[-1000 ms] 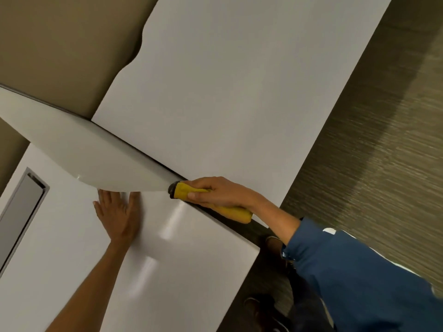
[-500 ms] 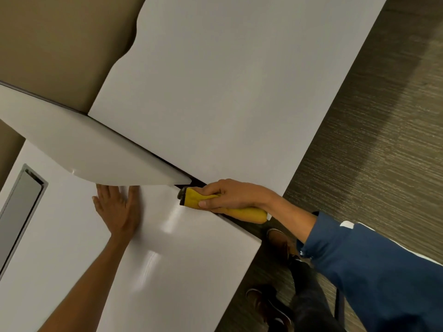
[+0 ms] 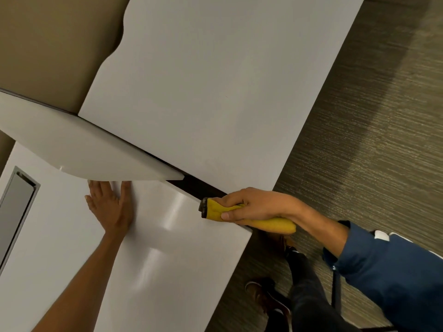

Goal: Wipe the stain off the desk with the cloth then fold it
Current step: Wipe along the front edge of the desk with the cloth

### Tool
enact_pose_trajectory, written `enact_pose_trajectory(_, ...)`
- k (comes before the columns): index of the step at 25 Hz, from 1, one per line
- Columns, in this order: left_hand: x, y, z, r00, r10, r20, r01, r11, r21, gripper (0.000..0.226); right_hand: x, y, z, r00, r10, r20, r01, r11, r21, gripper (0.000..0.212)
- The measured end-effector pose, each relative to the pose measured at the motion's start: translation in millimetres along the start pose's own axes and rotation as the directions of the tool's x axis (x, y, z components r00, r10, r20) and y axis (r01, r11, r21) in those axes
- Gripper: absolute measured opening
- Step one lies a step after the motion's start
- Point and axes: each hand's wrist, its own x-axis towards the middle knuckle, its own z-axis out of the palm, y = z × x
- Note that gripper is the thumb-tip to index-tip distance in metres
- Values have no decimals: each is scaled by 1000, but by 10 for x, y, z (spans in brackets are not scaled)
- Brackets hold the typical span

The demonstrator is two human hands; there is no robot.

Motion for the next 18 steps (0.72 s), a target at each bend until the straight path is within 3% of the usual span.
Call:
enact_pose_trajectory(3,-9,5,1,1000,-9,11,9,1000,3,73,-205,107,26,1000,4,7,-4,1000,12,30)
enact_pose_trajectory(11,-21,44,-15,1000,-20,17,20,999,28,75,-681,359,137,1000,-4,-7,4,1000,-6,36)
enact_pose_trajectory(15,-18,53,-22,1000,-28,12,28,999,20,77,-817,386,167,999,-46,-4,46,998,42,18)
enact_pose_trajectory(18,-14,45,-23,1000,-23,4,23,1000,9,75,-895,451,148,1000,-19,-1,19,998,60,26)
